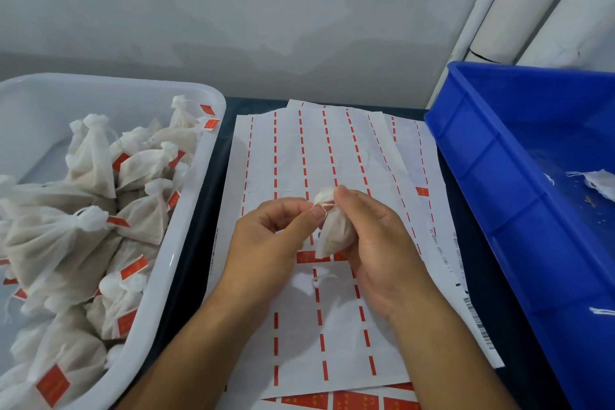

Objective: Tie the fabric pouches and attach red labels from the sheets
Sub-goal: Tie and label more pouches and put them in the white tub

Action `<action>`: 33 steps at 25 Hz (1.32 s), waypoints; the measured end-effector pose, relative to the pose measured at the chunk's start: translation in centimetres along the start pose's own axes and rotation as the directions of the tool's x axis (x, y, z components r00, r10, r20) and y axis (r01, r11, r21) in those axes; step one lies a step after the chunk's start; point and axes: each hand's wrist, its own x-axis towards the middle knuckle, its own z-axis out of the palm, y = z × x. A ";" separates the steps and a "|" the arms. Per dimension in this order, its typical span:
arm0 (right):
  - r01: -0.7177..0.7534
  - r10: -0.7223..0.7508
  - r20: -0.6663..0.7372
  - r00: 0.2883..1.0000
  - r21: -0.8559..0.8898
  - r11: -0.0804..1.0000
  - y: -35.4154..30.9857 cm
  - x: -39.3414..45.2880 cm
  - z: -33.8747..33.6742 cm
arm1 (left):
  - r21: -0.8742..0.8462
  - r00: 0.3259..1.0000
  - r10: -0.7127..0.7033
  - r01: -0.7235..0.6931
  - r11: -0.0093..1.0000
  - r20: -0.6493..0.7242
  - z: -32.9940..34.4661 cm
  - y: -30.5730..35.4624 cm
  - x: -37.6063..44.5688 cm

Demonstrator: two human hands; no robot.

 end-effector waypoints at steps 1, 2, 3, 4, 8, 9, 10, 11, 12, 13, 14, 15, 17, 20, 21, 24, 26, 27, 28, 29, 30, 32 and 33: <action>-0.052 0.050 0.030 0.998 0.074 0.996 0.1 0.1 -0.1 | -0.018 1.000 -0.005 0.006 1.000 0.014 0.0 0.1 -0.1; -0.098 0.091 0.058 0.994 0.137 0.986 0.2 0.2 -0.2 | -0.032 1.000 -0.012 0.013 0.999 0.027 -0.1 0.2 -0.2; -0.137 0.124 0.083 0.989 0.185 0.973 0.4 0.2 -0.2 | -0.037 0.999 -0.018 0.019 0.999 0.038 -0.1 0.2 -0.3; -0.162 0.144 0.100 0.985 0.209 0.964 0.5 0.3 -0.2 | -0.033 0.999 -0.021 0.023 0.999 0.040 0.0 0.2 -0.3; -0.147 0.133 0.092 0.987 0.156 0.977 0.7 0.5 -0.4 | 0.053 1.000 0.020 -0.019 0.998 -0.017 0.1 0.1 -0.1; -0.138 0.126 0.089 0.988 0.143 0.980 0.7 0.5 -0.4 | 0.074 0.999 0.034 -0.032 0.997 -0.026 0.1 0.0 -0.1; -0.131 0.120 0.090 0.989 0.130 0.983 0.7 0.5 -0.4 | 0.095 0.998 0.045 -0.042 0.995 -0.035 0.2 0.0 -0.2; -0.126 0.116 0.088 0.989 0.115 0.985 0.7 0.5 -0.3 | 0.122 0.997 0.058 -0.052 0.991 -0.046 0.2 -0.1 -0.1; -0.121 0.113 0.079 0.990 0.098 0.988 0.8 0.4 -0.2 | 0.153 0.996 0.069 -0.059 0.986 -0.056 0.1 -0.2 -0.1; -0.114 0.109 0.066 0.992 0.080 0.990 0.8 0.4 -0.1 | 0.181 0.995 0.076 -0.064 0.981 -0.060 0.1 -0.3 0.0; -0.107 0.103 0.055 0.993 0.060 0.993 0.8 0.4 -0.1 | 0.206 0.995 0.078 -0.065 0.977 -0.056 0.0 -0.4 0.1; -0.101 0.100 0.046 0.994 0.037 0.994 0.8 0.4 -0.1 | 0.229 0.996 0.075 -0.061 0.972 -0.049 -0.1 -0.6 0.2; -0.097 0.097 0.027 0.995 -0.004 0.995 0.7 0.3 0.0 | 0.259 0.997 0.060 -0.047 0.965 -0.040 -0.3 -0.8 0.3; -0.080 0.080 -0.010 0.997 -0.075 0.994 0.5 0.2 -0.1 | 0.218 0.999 0.036 -0.027 0.975 -0.035 -0.3 -0.7 0.3; -0.063 0.061 -0.024 0.998 -0.115 0.991 0.4 0.1 -0.1 | 0.199 0.999 0.037 -0.030 0.980 -0.035 -0.2 -0.5 0.2; 0.021 -0.029 -0.029 0.999 -0.229 0.973 0.3 -0.2 0.0 | 0.158 0.997 0.060 -0.051 0.986 -0.054 -0.2 -0.4 0.1; 0.071 -0.082 -0.030 0.996 -0.265 0.962 0.3 -0.4 0.1 | 0.131 0.996 0.068 -0.060 0.990 -0.059 -0.4 -0.5 0.2; 0.098 -0.111 -0.031 0.993 -0.281 0.955 0.4 -0.5 0.2 | 0.126 0.995 0.074 -0.066 0.990 -0.063 -0.6 -0.5 0.2; 0.128 -0.145 -0.035 0.989 -0.297 0.946 0.4 -0.6 0.2 | 0.127 0.994 0.084 -0.075 0.989 -0.070 -0.7 -0.5 0.3; 0.156 -0.177 -0.039 0.983 -0.313 0.937 0.4 -0.6 0.3 | 0.134 0.992 0.097 -0.085 0.987 -0.081 -0.7 -0.5 0.3; 0.177 -0.202 -0.046 0.978 -0.323 0.929 0.3 -0.7 0.4 | 0.141 0.990 0.104 -0.090 0.986 -0.092 -0.8 -0.5 0.4; 0.199 -0.231 -0.064 0.971 -0.325 0.925 0.2 -0.7 0.6 | 0.139 0.990 0.101 -0.086 0.987 -0.100 -0.6 -0.4 0.4; 0.204 -0.238 -0.069 0.969 -0.322 0.924 0.2 -0.7 0.6 | 0.129 0.991 0.094 -0.081 0.988 -0.097 -0.5 -0.5 0.4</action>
